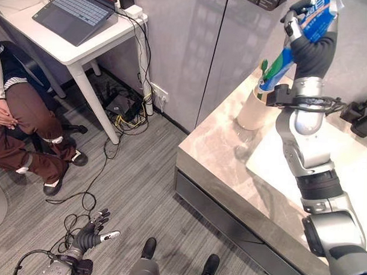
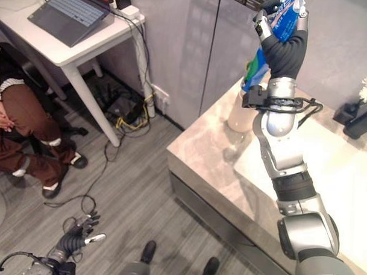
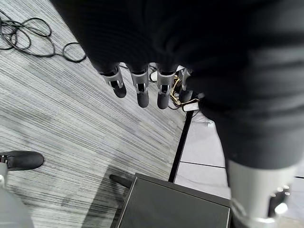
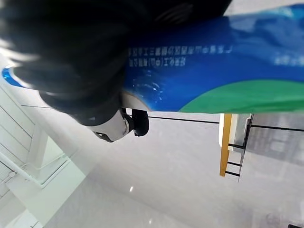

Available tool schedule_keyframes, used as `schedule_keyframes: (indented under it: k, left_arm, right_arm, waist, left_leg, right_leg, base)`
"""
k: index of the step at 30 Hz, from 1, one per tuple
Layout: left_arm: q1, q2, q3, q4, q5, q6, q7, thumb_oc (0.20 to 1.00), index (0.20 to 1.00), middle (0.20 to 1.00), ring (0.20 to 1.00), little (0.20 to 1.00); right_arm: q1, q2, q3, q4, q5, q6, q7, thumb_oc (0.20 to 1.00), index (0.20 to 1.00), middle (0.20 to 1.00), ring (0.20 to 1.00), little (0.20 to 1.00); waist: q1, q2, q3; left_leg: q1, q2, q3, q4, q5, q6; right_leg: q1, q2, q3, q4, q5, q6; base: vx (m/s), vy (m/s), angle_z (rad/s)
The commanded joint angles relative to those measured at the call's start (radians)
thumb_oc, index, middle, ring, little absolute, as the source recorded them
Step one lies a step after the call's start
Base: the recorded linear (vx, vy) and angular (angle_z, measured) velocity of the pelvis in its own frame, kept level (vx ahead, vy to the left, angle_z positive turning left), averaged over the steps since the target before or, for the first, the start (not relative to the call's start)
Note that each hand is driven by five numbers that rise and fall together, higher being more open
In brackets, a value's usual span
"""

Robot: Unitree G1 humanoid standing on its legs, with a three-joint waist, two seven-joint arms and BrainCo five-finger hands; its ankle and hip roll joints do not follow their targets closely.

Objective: Put brush and paste in cup on sink, flatten towel.

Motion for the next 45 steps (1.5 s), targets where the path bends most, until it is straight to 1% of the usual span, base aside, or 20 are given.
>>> schedule_keyframes:
  k: [1,9,19,29,45]
  left_arm:
    - [-0.009,0.026,0.006,-0.018,0.024,-0.039,0.007,1.0,1.0,1.0,1.0,1.0]
    - [-0.014,0.018,-0.005,-0.018,0.015,-0.042,0.009,1.0,1.0,1.0,1.0,1.0]
    - [-0.012,0.014,-0.009,-0.041,0.005,-0.044,0.012,1.0,1.0,1.0,1.0,1.0]
    - [-0.002,0.014,-0.008,-0.081,-0.005,-0.045,0.013,1.0,1.0,1.0,1.0,1.0]
    - [-0.021,-0.018,-0.025,-0.007,0.011,-0.049,0.025,1.0,1.0,1.0,1.0,1.0]
  right_arm:
    - [-0.148,-0.091,-0.051,0.029,-0.018,-0.047,-0.018,0.2,0.2,0.2,0.2,0.2]
    - [-0.2,-0.114,-0.041,0.116,-0.011,-0.044,-0.035,0.2,0.2,0.2,0.2,0.2]
    - [-0.203,-0.106,-0.033,0.145,-0.019,-0.039,-0.041,0.2,0.2,0.2,0.2,0.2]
    - [-0.172,-0.085,-0.036,0.156,-0.015,-0.032,-0.038,0.2,0.2,0.2,0.2,0.2]
    - [-0.107,-0.028,-0.03,0.175,-0.013,-0.026,-0.023,0.2,0.2,0.2,0.2,0.2]
  waist:
    - [0.022,-0.022,-0.008]
    - [0.024,-0.012,-0.005]
    - [0.025,-0.008,-0.001]
    - [0.02,-0.004,0.009]
    - [0.017,-0.002,0.018]
  left_leg:
    - [0.07,-0.04,0.029,-0.005,-0.013,0.035]
    - [0.053,-0.038,0.025,-0.005,-0.005,0.03]
    - [0.043,-0.038,0.021,-0.005,-0.005,0.031]
    - [0.04,-0.043,0.019,-0.005,-0.012,0.035]
    - [0.039,-0.044,0.022,-0.005,-0.015,0.039]
  right_leg:
    - [0.034,0.046,0.028,0.002,-0.018,0.004]
    - [0.021,0.046,0.024,0.002,-0.018,0.005]
    - [0.015,0.044,0.022,0.002,-0.015,0.005]
    - [0.014,0.042,0.018,0.002,-0.018,0.001]
    - [0.013,0.04,0.021,0.002,-0.018,0.001]
  base:
    - [0.0,0.0,0.0]
    - [0.0,0.0,0.0]
    - [0.0,0.0,0.0]
    - [0.0,0.0,0.0]
    - [0.0,0.0,0.0]
